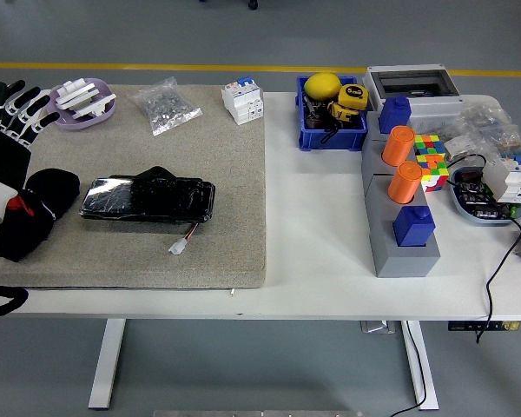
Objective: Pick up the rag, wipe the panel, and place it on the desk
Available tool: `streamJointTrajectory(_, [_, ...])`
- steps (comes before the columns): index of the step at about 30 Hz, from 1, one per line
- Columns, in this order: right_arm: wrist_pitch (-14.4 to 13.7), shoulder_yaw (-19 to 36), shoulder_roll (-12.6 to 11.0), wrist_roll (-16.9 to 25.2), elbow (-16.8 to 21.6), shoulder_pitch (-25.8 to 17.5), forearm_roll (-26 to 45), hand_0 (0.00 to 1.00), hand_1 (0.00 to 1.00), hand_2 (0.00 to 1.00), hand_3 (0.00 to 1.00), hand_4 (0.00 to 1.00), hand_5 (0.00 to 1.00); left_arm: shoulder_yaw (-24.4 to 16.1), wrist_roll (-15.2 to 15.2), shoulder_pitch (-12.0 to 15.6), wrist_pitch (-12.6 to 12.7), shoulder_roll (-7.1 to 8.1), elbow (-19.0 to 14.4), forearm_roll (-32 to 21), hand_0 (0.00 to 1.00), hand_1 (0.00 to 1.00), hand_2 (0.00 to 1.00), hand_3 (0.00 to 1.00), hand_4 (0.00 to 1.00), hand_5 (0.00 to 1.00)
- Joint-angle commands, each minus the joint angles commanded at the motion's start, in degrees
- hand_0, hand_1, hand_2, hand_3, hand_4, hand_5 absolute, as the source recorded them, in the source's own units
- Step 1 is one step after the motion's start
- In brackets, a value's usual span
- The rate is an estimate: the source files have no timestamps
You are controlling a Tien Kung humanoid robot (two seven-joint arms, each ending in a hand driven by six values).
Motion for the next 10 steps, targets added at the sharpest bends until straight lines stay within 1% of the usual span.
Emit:
streamJointTrajectory(2, [0.34,0.22,0.05,-0.38,-0.07,-0.17,-0.12,0.712,0.528,0.639,0.624,0.998,0.549,-0.24,-0.02,-0.03,0.09,0.1,-0.08,0.06,0.587,0.685,0.627,0.596,0.944,0.481])
streamJointTrajectory(3, [0.55,0.59,0.08,-0.72,-0.13,-0.23,-0.42,0.712,0.533,0.643,0.626,0.998,0.551,-0.28,0.01,-0.05,0.11,0.18,-0.12,0.12,0.612,0.685,0.625,0.595,0.938,0.463])
streamJointTrajectory(10, [1.07,2.05,0.27,-1.73,-0.28,-0.65,-1.44,0.712,0.533,0.643,0.626,0.998,0.551,-0.76,0.1,-0.28,0.29,0.83,-0.27,0.09,0.612,0.685,0.625,0.595,0.938,0.463])
